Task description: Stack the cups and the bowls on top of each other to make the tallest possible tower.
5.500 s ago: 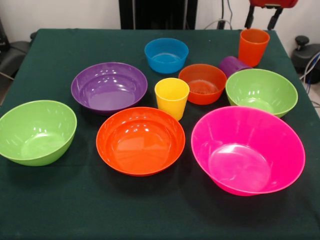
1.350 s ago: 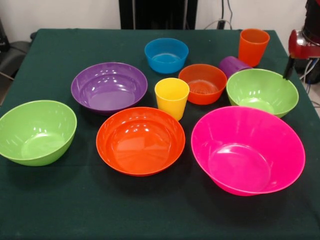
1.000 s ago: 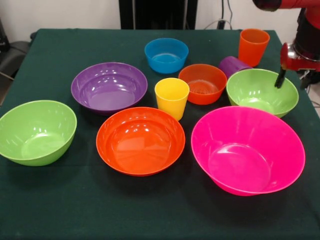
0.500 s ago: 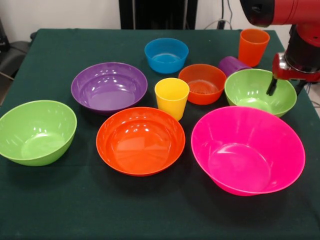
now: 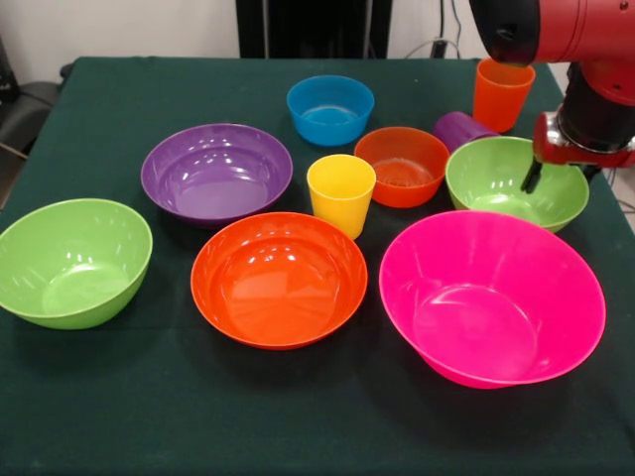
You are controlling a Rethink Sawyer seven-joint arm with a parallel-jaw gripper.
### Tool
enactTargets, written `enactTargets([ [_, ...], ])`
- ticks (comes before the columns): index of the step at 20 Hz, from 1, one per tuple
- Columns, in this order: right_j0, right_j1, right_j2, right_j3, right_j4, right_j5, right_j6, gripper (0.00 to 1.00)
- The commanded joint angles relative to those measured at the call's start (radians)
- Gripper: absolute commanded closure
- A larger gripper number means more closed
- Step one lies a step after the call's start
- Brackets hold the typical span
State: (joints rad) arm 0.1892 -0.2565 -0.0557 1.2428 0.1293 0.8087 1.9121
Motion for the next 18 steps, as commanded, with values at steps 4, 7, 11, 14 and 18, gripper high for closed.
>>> enactTargets([
  [4,0.009,0.027,0.034,-0.057,-0.021,0.017,0.113,0.0],
  [7,0.012,0.027,0.03,-0.061,-0.025,0.006,0.107,0.0],
  [11,0.015,0.022,0.031,-0.048,-0.018,0.001,0.114,0.0],
  [14,0.02,0.024,0.029,-0.05,-0.017,-0.01,0.12,0.0],
  [18,0.021,0.024,0.029,-0.043,-0.011,-0.012,0.128,0.0],
])
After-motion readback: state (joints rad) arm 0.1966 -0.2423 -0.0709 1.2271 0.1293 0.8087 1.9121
